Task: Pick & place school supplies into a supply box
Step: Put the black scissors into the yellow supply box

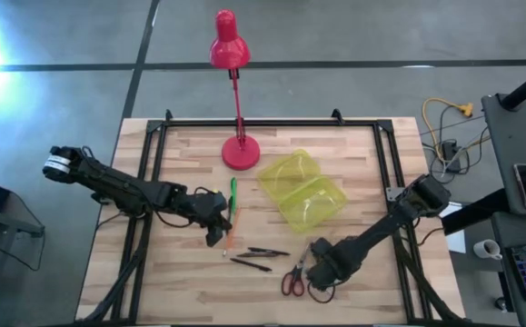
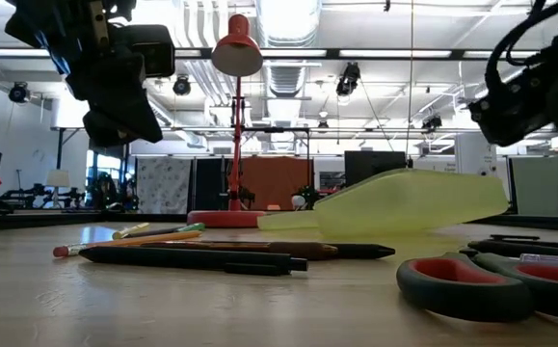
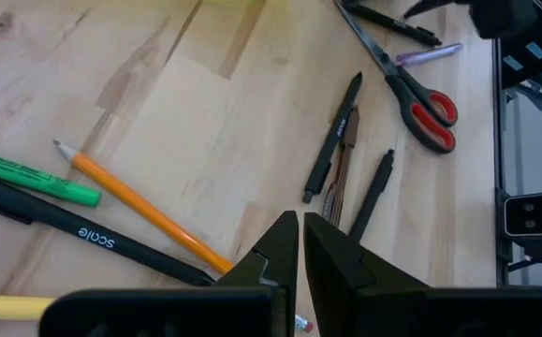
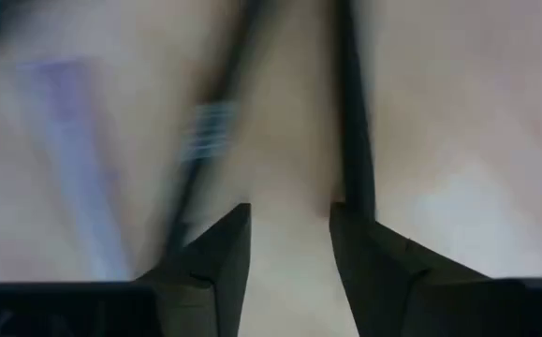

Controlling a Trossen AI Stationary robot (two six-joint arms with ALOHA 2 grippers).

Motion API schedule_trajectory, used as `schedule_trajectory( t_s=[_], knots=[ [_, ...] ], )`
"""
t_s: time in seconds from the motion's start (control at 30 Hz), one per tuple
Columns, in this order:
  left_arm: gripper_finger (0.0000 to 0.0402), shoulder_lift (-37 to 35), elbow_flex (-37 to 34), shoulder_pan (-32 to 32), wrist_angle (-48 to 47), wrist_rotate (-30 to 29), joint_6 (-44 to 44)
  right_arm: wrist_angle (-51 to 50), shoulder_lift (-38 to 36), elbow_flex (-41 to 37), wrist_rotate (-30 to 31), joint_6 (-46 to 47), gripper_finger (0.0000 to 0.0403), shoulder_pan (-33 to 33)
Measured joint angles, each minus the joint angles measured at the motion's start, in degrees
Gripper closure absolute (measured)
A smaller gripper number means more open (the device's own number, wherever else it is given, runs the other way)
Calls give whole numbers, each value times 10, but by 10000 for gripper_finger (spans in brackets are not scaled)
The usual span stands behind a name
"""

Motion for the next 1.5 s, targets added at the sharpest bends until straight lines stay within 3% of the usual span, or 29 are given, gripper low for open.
schedule_trajectory(
  t_s=[0.13, 0.6, 0.77, 0.9, 1.1, 1.23, 1.5],
  knots=[
    [396, 0, 0, 0, 0, 0, -1, -15, -2, -6, 15, 25, 275, 0],
    [396, 0, 0, 0, 0, 0, -2, -19, 1, 49, 35, -60, 277, 0],
    [396, 0, 0, 0, 0, 0, -2, -16, 0, 87, 115, -225, 282, 1],
    [396, 0, 0, 0, 0, 0, -12, -13, 0, 115, 150, -416, 280, -1],
    [396, 0, 0, 0, 0, 0, -14, 37, 0, 131, 141, -668, 273, -3],
    [396, 0, 0, 0, 0, 0, -14, 49, 9, 139, 131, -786, 270, -3],
    [396, 0, 0, 0, 0, 0, -15, 63, 86, 194, 70, -1030, 277, -3]
  ],
)
